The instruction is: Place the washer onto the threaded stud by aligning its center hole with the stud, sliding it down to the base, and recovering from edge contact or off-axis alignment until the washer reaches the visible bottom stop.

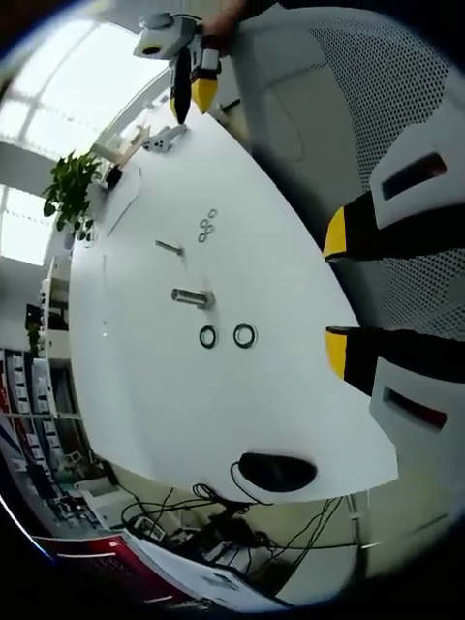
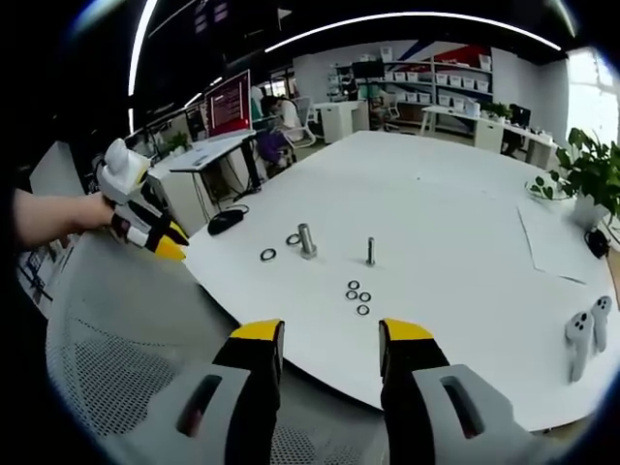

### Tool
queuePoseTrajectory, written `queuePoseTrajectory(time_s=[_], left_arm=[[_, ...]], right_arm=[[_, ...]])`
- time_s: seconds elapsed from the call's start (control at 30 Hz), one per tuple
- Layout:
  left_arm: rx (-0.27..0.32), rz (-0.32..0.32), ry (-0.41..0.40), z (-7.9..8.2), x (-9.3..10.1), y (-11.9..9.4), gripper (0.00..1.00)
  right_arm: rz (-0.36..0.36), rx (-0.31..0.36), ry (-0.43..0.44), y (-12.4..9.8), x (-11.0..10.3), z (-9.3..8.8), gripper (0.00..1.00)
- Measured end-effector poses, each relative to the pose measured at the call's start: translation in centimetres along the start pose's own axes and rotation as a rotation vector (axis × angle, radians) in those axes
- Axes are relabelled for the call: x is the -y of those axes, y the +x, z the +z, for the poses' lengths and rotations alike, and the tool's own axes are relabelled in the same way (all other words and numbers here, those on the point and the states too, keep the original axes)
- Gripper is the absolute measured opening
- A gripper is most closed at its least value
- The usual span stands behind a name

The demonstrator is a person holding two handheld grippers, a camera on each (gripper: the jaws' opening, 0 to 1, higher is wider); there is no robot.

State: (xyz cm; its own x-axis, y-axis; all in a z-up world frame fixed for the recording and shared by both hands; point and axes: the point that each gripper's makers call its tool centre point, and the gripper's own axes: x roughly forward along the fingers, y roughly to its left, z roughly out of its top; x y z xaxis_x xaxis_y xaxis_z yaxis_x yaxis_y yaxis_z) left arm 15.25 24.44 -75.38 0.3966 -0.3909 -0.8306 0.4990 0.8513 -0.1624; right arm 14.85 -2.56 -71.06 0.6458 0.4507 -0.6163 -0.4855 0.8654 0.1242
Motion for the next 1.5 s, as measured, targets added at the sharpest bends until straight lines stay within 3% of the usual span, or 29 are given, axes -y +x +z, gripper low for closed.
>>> queuePoseTrajectory(time_s=[0.2,0.4,0.53,1.5], left_arm=[[-0.055,0.012,0.061,0.2,-0.4,0.8,0.26],[-0.06,-0.009,0.061,1.7,0.0,2.6,0.28],[-0.088,-0.004,0.119,2.3,-0.3,4.0,0.28],[-0.264,0.007,0.14,4.8,-4.6,12.7,0.31]], right_arm=[[0.004,-0.001,0.0,0.0,0.0,0.0,0.42],[0.001,-0.001,0.004,0.0,0.1,0.0,0.42],[-0.006,0.001,0.018,0.0,0.4,0.0,0.42],[0.005,-0.021,0.019,0.2,0.2,-0.4,0.41]])
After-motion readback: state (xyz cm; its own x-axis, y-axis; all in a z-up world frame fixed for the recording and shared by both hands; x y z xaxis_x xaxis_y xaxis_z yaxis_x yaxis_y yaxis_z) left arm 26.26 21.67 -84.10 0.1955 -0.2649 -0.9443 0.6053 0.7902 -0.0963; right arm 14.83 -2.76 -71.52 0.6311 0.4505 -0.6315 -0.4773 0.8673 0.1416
